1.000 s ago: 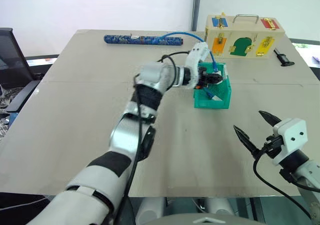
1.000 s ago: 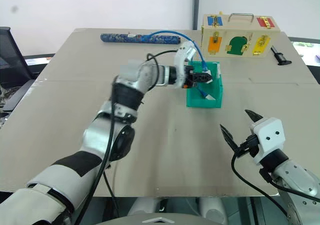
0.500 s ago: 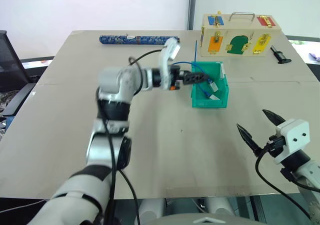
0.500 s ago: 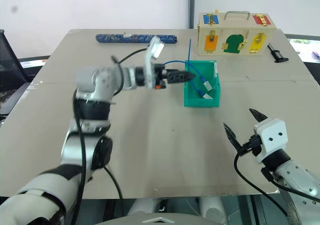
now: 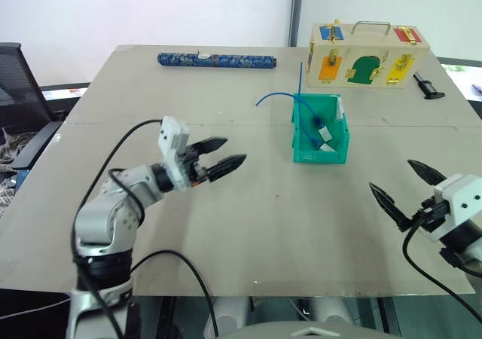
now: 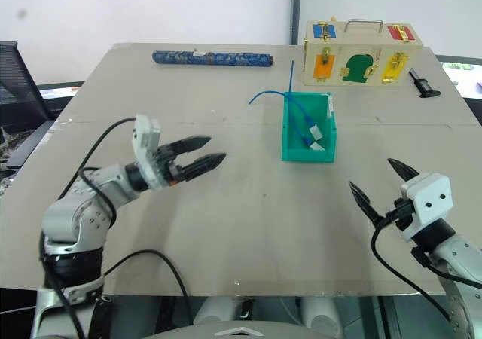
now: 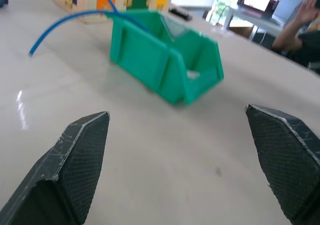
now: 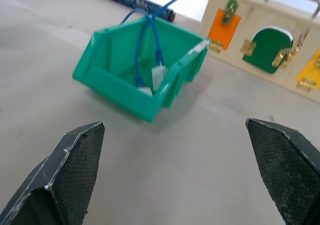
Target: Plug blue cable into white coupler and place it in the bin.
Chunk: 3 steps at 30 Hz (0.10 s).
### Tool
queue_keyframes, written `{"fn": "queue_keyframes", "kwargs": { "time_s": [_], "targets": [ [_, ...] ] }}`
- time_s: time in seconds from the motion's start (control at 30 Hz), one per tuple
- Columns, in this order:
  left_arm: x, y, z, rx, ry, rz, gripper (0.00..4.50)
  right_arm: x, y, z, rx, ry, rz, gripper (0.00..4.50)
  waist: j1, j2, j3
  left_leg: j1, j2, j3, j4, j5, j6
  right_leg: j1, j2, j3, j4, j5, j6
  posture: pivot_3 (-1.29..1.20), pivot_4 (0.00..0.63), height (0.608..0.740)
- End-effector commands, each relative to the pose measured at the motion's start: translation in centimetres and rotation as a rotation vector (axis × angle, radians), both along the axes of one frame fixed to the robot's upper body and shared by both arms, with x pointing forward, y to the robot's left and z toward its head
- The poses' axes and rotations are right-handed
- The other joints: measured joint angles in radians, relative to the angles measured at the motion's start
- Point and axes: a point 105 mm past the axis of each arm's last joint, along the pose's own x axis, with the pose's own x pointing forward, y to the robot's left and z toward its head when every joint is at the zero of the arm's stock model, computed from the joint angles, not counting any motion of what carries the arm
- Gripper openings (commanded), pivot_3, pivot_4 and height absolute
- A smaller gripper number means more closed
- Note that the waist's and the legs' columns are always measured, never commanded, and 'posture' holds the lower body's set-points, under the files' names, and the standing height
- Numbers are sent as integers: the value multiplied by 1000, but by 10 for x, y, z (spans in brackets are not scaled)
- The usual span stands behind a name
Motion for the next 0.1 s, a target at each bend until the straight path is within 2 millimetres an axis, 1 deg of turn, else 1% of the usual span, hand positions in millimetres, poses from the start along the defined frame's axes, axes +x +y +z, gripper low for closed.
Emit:
{"fn": "queue_keyframes", "kwargs": {
  "time_s": [0.03, 0.1],
  "targets": [
    [-9, 12, 4, 33, -49, -8, 4482, -9, -16, 7, -57, -20, -7, 4500, 1, 0, 0, 0, 0, 1, 0, 0, 0, 0, 0, 0, 0, 0, 0, 0, 150, 738],
    [-13, 22, -7, 85, -31, 3, 4482, -13, -27, 4, -82, -1, -17, 4500, 1, 0, 0, 1, 1, 2, 0, 0, 0, 0, 0, 0, 0, 0, 0, 0, 150, 738]
  ]
}}
